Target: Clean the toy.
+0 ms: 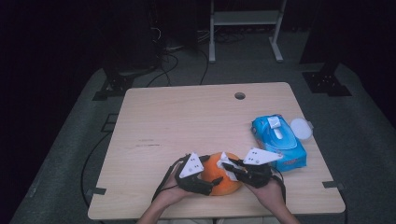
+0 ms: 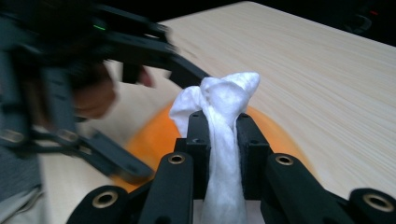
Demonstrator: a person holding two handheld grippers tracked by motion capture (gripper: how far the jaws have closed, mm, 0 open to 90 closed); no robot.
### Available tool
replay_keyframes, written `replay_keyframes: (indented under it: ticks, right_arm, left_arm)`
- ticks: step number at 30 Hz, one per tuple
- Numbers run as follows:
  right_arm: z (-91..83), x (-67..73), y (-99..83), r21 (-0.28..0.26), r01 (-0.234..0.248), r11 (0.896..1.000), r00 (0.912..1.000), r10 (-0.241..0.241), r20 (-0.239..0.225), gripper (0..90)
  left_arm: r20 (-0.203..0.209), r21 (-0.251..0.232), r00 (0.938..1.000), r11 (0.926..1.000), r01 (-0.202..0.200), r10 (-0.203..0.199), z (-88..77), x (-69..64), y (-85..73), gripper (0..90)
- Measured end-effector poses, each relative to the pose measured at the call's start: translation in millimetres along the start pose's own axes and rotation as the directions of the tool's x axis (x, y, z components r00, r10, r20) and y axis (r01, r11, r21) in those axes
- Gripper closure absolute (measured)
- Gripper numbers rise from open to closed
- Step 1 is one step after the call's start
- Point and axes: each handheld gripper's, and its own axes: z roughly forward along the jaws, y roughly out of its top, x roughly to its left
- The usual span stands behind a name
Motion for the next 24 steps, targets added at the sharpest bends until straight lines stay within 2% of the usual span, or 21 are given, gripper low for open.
replay_keyframes:
  ticks: [1, 2, 3, 8, 9, 12, 14, 16, 18, 20, 24]
  right_arm:
    - [1.0, 2.9, 0.9, 0.004, 0.022, 1.000, 0.9997, -0.022, -0.003, 77.5]
    - [1.5, 4.1, 2.1, 0.012, 0.045, 0.999, 0.9989, -0.045, 0.012, 77.5]
    - [1.2, 3.1, 2.9, 0.016, 0.046, 0.999, 0.9985, -0.047, 0.027, 77.6]
    - [-5.6, -19.2, -5.6, 0.026, -0.034, 0.999, 0.9953, 0.032, 0.092, 77.6]
    - [-6.5, -21.6, -7.7, 0.025, -0.053, 0.998, 0.9945, 0.051, 0.092, 77.6]
    - [-3.9, -18.2, -7.8, 0.019, -0.059, 0.998, 0.9950, 0.058, 0.081, 77.5]
    - [-1.5, -12.4, -6.9, 0.001, -0.058, 0.998, 0.9972, 0.058, 0.048, 77.5]
    - [-0.8, -10.3, -5.5, -0.007, -0.053, 0.999, 0.9983, 0.053, 0.024, 77.2]
    - [-1.8, -12.4, -5.4, -0.005, -0.043, 0.999, 0.9988, 0.043, 0.026, 77.1]
    - [-4.2, -19.3, -7.2, 0.000, -0.067, 0.998, 0.9970, 0.067, 0.040, 77.2]
    - [-7.9, -33.2, -15.2, 0.020, -0.089, 0.996, 0.9903, 0.086, 0.109, 77.2]
  left_arm:
    - [-0.001, 0.004, 1.0000, 1.0000, 0.003, -0.003, -0.2, 0.4, -0.7, 17.5]
    - [-0.001, 0.009, 0.9999, 0.9999, 0.010, -0.010, -1.2, 1.7, -1.1, 18.4]
    - [-0.004, 0.016, 0.9998, 0.9997, 0.018, -0.018, -1.9, 3.0, -1.8, 19.3]
    - [-0.005, 0.019, 0.9988, 0.9986, 0.049, -0.048, -2.8, 9.3, -7.4, 20.6]
    - [-0.003, 0.017, 0.9990, 0.9989, 0.044, -0.043, -2.7, 9.2, -7.2, 20.6]
    - [0.010, -0.013, 0.9999, 0.9999, 0.000, 0.000, -3.1, 5.5, -2.4, 16.4]
    - [0.009, -0.019, 0.9996, 0.9995, -0.026, 0.026, -1.7, 2.1, -1.2, 11.5]
    - [-0.001, -0.009, 0.9992, 0.9992, -0.040, 0.040, -0.3, 0.6, -3.7, 11.3]
    - [-0.003, 0.007, 0.9998, 0.9998, -0.018, 0.018, -0.4, 3.2, -4.7, 14.2]
    - [-0.013, 0.019, 0.9999, 0.9998, -0.007, 0.007, -0.4, 5.6, -5.1, 15.8]
    - [-0.026, 0.032, 0.9994, 0.9992, 0.022, -0.021, -1.1, 11.2, -9.4, 16.1]
